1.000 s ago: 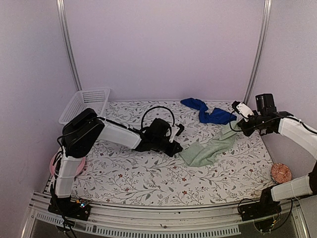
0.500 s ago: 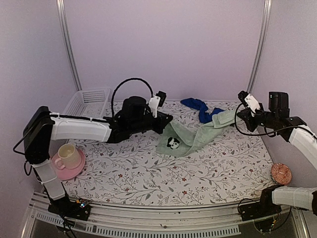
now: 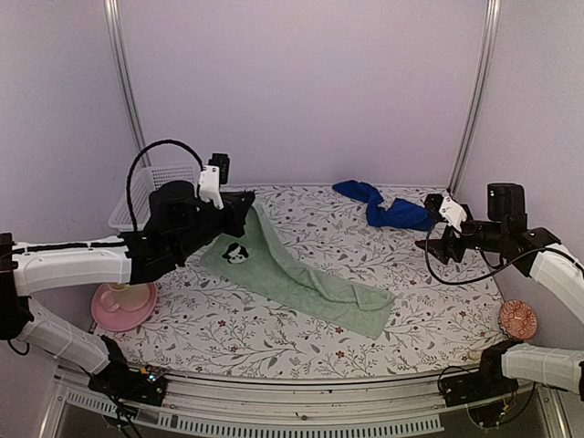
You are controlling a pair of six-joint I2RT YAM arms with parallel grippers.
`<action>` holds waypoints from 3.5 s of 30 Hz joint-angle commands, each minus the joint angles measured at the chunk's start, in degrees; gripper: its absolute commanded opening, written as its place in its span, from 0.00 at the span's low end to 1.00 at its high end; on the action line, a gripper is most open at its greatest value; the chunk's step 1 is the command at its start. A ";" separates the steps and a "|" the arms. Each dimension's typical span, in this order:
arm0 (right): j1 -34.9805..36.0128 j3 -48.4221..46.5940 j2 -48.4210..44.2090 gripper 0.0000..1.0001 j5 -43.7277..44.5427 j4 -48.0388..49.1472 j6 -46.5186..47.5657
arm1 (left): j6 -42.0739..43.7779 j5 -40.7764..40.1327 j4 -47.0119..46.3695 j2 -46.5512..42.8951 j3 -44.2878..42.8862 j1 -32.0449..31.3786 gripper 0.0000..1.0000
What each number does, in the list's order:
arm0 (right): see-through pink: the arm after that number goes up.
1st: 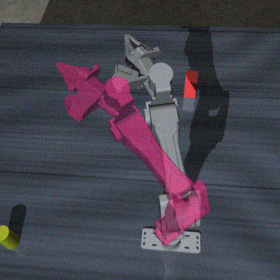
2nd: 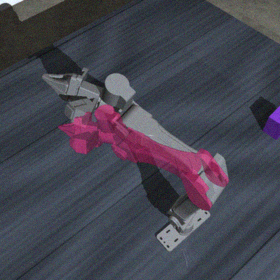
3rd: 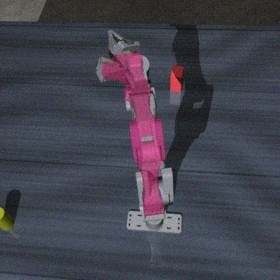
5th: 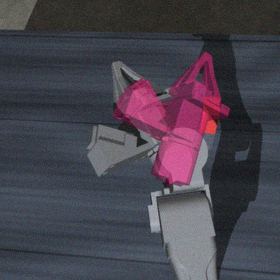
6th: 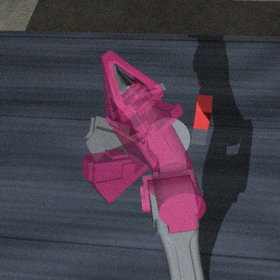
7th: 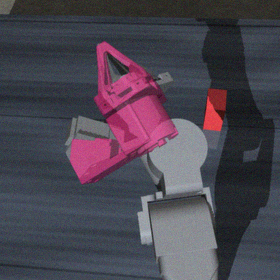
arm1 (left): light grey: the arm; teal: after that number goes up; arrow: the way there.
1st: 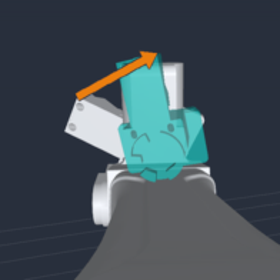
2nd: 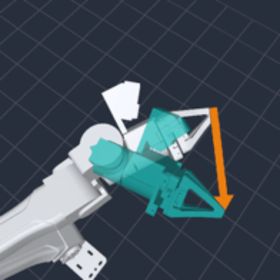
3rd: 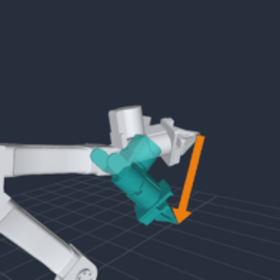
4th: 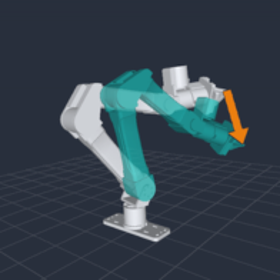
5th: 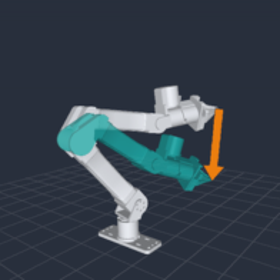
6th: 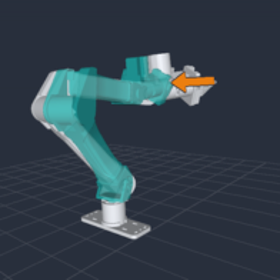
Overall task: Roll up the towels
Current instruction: Pass from the right arm to the left, then pick up the towel from the center of the board.
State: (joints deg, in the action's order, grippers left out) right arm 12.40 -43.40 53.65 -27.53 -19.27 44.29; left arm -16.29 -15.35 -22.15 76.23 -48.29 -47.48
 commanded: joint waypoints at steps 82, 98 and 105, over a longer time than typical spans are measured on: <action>29.87 0.28 26.13 0.04 17.68 4.13 -2.95 | -0.47 -8.96 8.63 -18.25 10.28 1.13 0.00; 29.64 -1.75 36.54 0.31 38.38 12.73 -6.78 | -5.39 -13.94 11.27 -17.30 17.69 1.05 0.00; 26.74 -1.69 34.41 0.42 39.83 14.52 -7.38 | -4.92 -15.17 9.09 -16.96 19.47 1.16 0.00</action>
State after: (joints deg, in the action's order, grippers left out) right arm 41.01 -44.97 89.82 9.19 -7.77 38.06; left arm -21.21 -29.10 -10.83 58.65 -29.80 -46.98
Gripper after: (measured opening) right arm 0.402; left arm 0.009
